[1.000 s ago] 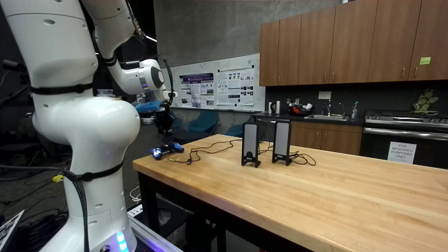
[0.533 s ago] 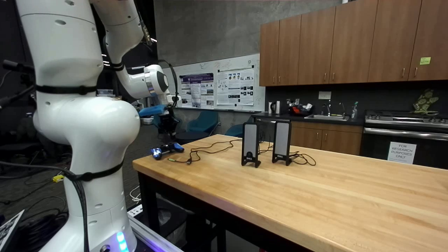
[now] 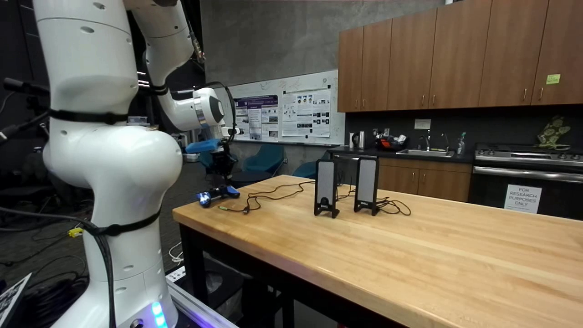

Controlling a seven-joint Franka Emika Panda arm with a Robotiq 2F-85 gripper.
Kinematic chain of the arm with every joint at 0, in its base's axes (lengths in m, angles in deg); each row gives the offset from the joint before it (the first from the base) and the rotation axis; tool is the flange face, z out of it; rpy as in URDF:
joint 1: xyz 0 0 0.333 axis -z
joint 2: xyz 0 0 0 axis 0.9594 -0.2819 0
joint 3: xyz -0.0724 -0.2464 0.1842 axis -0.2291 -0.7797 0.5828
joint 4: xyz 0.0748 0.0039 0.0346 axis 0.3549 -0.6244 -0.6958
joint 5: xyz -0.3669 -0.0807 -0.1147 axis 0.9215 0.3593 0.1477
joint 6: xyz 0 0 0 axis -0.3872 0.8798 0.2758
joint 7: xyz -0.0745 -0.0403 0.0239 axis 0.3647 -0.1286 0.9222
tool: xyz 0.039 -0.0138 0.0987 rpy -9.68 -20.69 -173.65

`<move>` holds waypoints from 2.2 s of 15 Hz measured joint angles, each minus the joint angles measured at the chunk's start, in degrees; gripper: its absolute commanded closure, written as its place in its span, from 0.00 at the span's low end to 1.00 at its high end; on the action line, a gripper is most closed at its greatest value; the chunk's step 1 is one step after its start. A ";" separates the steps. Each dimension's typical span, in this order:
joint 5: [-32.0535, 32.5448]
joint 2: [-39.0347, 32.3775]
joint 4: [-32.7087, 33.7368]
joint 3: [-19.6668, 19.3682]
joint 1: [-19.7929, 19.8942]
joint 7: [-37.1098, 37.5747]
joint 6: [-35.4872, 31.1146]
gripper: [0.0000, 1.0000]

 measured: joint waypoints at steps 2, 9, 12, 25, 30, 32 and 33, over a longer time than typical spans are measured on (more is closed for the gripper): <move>0.04 -0.40 0.47 -0.10 -0.18 0.00 0.12 1.00; 1.05 -0.48 0.92 -0.69 -0.37 0.93 0.42 1.00; 0.99 -0.11 0.92 -1.28 -0.36 0.92 0.58 1.00; 0.07 0.36 0.81 -1.41 -1.33 0.88 2.72 1.00; -0.25 0.36 0.73 -1.39 -1.92 0.88 3.64 1.00; -0.25 0.37 0.60 -1.39 -1.98 0.88 3.69 1.00; -0.25 0.37 0.59 -1.39 -1.98 0.88 3.69 1.00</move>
